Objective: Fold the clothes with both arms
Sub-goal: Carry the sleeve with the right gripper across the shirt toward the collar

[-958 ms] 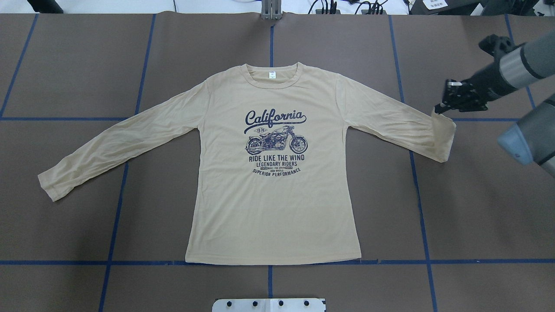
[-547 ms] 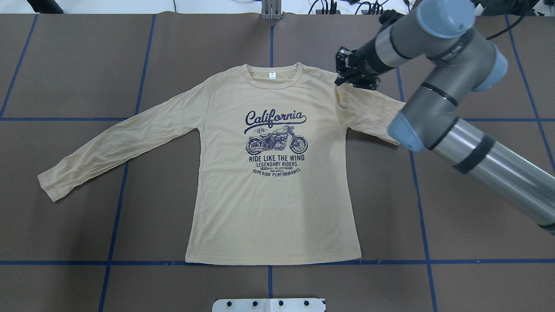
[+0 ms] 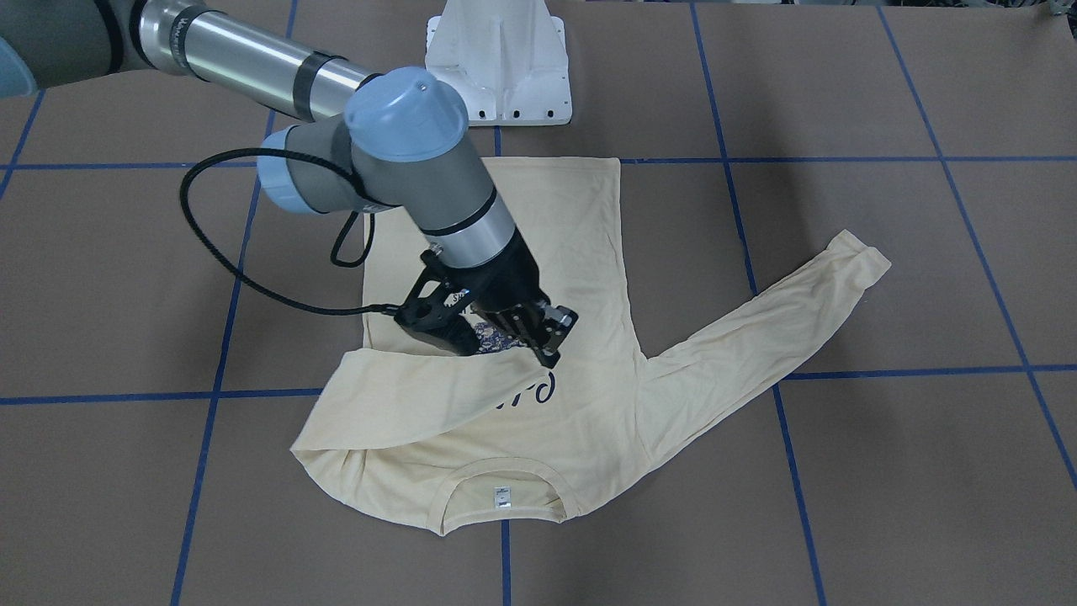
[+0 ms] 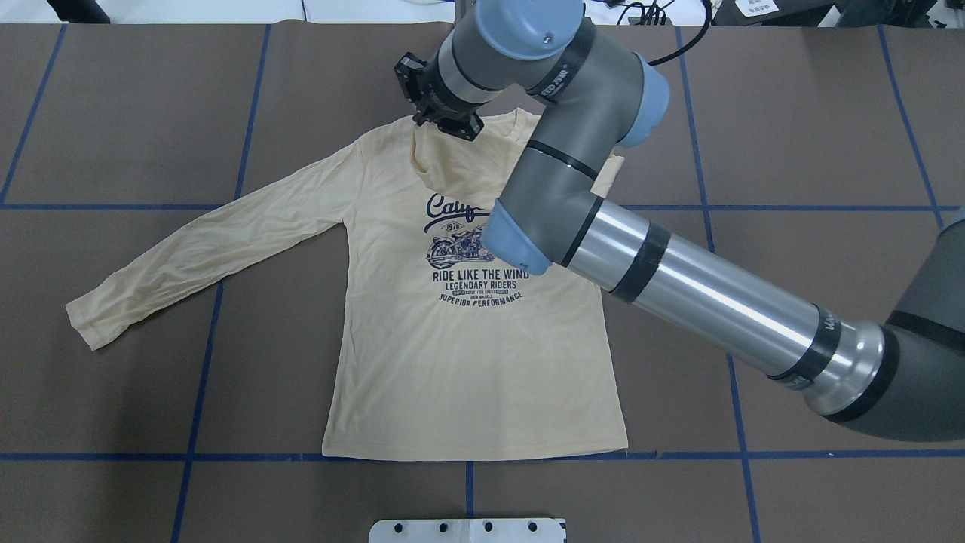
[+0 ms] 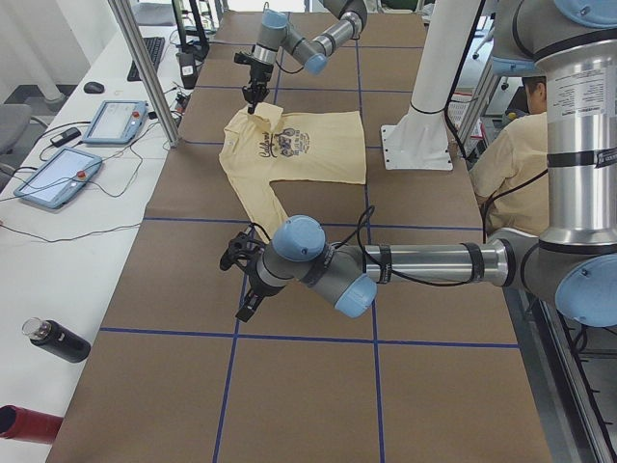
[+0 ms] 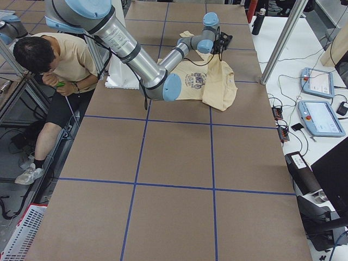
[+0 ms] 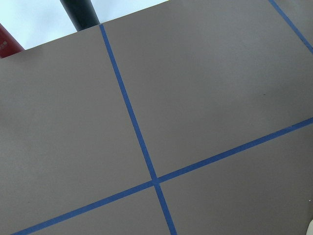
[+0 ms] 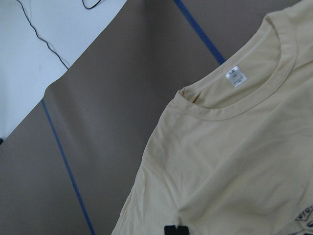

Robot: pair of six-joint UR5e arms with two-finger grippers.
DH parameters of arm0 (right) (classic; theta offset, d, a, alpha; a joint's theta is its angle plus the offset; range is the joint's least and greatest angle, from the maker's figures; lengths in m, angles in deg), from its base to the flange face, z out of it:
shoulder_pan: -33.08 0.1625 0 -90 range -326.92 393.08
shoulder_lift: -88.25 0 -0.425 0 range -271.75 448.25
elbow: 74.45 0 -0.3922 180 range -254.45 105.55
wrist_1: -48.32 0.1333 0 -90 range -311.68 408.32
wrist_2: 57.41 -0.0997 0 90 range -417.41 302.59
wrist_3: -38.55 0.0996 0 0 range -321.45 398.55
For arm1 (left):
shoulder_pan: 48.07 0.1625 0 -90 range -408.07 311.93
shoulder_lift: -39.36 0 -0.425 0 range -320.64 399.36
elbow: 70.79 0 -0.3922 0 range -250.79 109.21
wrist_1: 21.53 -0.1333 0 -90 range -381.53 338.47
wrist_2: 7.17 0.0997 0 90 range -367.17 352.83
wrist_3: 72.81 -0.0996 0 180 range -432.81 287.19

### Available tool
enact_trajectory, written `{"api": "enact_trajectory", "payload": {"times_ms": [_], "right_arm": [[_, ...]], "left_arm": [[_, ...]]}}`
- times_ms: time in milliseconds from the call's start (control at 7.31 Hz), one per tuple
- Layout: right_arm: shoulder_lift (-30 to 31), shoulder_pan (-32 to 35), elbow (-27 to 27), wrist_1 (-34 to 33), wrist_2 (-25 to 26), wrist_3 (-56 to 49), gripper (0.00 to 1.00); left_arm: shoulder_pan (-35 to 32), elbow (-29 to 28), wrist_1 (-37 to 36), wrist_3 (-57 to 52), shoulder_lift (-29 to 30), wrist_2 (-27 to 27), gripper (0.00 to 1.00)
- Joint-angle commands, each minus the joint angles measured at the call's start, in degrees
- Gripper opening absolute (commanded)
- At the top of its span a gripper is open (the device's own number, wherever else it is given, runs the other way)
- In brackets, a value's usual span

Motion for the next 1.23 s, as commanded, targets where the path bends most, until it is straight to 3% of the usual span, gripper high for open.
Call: {"api": "enact_trajectory", "payload": {"times_ms": [0,684,821,958,1095], "right_arm": [[-4.44,-4.39,4.56,0.00,3.24,-2.63,0.00],[-9.64,-5.81,13.79,2.79,6.84,-5.55,0.00],[-11.21,-5.72,17.46,4.81,7.89,-5.47,0.50],[-13.31,-5.72,20.19,5.26,8.16,-5.12,0.84],[-13.59,-5.72,20.65,5.27,8.25,-5.03,0.89]], "left_arm": [[0.00,-0.08,0.10,0.01,0.00,-1.35,1.00],[0.18,-0.08,0.18,-0.17,0.00,-1.53,1.00],[0.18,-0.08,0.27,-0.34,0.00,-1.62,1.00],[0.27,-0.08,1.06,-0.26,0.00,-1.62,1.00],[0.27,-0.16,0.98,-0.17,0.00,-3.01,1.00]]}}
